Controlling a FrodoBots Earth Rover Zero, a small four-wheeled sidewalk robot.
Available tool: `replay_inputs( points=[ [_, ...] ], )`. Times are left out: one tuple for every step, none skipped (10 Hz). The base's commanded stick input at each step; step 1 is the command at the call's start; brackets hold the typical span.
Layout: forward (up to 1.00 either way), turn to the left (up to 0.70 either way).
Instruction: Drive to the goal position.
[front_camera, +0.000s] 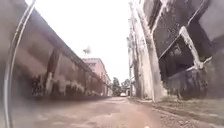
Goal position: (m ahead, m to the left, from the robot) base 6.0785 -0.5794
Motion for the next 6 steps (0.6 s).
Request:
replay_inputs(
  points=[
    [0.79, 0.03],
    [0.79, 0.03],
    [0.79, 0.03],
    [0.79, 0.03],
    [0.79, 0.03],
    [0.79, 0.03]
  ],
)
